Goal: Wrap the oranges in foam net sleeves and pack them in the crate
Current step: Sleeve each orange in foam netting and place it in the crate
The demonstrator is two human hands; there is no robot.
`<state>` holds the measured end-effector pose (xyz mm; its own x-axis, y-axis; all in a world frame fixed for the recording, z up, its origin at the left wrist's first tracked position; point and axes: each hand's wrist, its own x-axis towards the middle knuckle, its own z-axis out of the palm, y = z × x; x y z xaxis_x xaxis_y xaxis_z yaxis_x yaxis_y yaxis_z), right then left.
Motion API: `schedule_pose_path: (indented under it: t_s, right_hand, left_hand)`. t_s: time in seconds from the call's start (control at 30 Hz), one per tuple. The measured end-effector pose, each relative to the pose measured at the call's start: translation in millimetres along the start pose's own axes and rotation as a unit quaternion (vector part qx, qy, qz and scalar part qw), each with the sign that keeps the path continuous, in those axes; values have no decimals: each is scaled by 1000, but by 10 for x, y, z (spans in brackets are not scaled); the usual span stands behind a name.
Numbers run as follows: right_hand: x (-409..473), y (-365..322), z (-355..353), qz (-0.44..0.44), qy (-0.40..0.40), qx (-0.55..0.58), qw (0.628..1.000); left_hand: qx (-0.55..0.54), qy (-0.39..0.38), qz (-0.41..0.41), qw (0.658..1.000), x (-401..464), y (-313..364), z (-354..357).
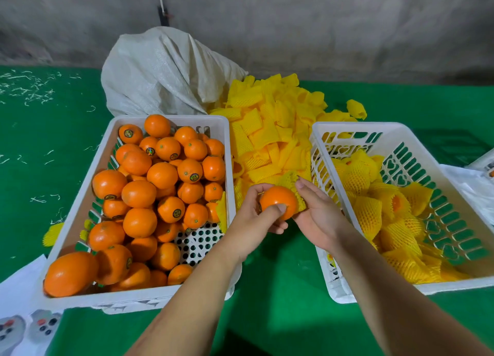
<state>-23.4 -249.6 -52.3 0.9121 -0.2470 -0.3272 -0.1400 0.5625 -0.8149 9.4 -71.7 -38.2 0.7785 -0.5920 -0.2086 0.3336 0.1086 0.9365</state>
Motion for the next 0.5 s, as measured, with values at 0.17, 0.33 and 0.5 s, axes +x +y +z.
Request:
schedule_pose_path:
  t_s: [0.17, 0.33, 0.5]
  right_hand:
    - [-113, -148, 45, -5, -19, -117, 993]
    - [-129, -108, 139, -121, 122, -330, 928]
    - [-139, -22, 205, -263, 136, -476, 828]
  left_hand:
    - [-9, -24, 1, 1000, -50, 37, -11]
    - [27, -46, 28, 998, -171, -20, 33]
    - [-63, -83, -16, 994, -299, -85, -81]
